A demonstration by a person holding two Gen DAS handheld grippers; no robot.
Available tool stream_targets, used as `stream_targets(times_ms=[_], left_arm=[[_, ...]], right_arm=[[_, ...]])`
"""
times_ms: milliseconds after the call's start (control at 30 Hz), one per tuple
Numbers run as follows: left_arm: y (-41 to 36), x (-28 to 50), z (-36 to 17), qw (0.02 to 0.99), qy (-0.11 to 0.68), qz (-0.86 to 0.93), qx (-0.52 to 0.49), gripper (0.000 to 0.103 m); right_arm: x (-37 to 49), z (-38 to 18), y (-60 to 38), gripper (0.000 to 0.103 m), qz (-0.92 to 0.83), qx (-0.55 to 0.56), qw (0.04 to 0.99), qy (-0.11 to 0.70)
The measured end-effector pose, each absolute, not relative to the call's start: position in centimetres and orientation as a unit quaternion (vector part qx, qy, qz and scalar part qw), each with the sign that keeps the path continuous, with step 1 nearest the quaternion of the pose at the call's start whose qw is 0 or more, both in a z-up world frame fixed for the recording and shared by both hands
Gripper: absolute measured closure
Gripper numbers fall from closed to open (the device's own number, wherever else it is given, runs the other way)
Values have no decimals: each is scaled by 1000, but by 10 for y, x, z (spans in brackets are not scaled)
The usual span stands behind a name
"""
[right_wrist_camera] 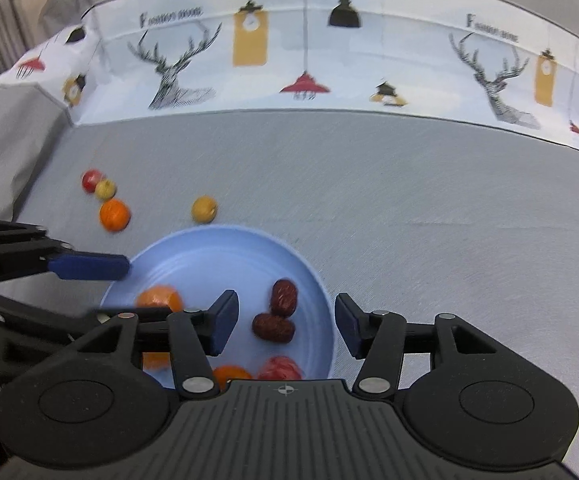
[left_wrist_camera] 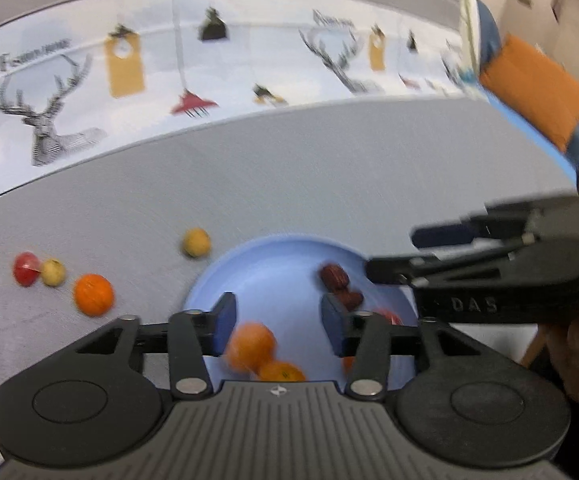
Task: Organize fruits
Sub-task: 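Move both tools back toward the remaining fruit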
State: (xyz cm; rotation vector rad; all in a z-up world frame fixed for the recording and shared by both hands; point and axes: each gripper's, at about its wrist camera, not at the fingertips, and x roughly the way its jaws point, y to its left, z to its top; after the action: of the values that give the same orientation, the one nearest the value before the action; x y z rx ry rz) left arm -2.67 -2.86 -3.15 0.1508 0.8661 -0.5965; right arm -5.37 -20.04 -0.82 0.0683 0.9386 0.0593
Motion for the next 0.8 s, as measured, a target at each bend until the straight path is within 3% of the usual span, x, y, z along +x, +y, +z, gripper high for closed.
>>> stream_targets(times_ms=[67,167,567,667,700,800], left_arm=[[-20,-21,-25,872,405,-268,55,79],[-6,-13,-13,891,388,-235,35,89],[55,57,56,934,326,-143,-18,90],[90,71,51,946,301,-114,-33,90],[105,72,39,947,303,-99,-41,90],[143,89,1,901,422,-16,-101,92]], right_arm=[[-54,-4,-202,47,22,34,897,440],[-54,1,-204,47,18,40,906,421],[-49,9,-201,46,13,48,917,395],[-48,12,-194,44,16,35,920,390],[-48,13,-192,44,18,33,921,388],[-47,17,-188,44,27,34,924,381]])
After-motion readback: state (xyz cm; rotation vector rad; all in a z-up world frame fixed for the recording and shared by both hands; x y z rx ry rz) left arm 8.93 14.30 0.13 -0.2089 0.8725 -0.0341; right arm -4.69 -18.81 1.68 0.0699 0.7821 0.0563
